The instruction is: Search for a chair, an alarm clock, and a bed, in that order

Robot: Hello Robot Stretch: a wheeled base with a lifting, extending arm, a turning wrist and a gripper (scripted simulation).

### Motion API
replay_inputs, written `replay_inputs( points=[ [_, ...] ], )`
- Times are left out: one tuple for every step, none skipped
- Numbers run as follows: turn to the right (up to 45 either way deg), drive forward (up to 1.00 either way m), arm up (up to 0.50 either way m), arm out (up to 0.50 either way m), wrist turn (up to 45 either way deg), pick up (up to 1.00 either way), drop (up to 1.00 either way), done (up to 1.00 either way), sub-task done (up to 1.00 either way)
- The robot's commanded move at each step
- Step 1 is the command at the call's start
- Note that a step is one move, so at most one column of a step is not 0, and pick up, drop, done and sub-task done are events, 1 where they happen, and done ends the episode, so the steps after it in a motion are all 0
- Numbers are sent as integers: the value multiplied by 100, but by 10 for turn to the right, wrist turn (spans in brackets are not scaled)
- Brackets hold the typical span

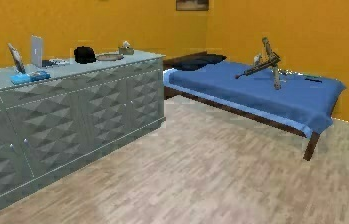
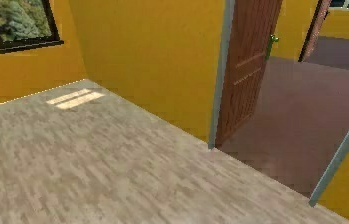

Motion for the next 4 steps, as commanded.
replay_inputs(
  points=[
    [0,50,0,0,0,0,0,0,0],
    [-300,0,0,0,0,0,0,0,0],
    [0,85,0,0,0,0,0,0,0],
    [0,0,0,0,0,0,0,0,100]
  ],
)
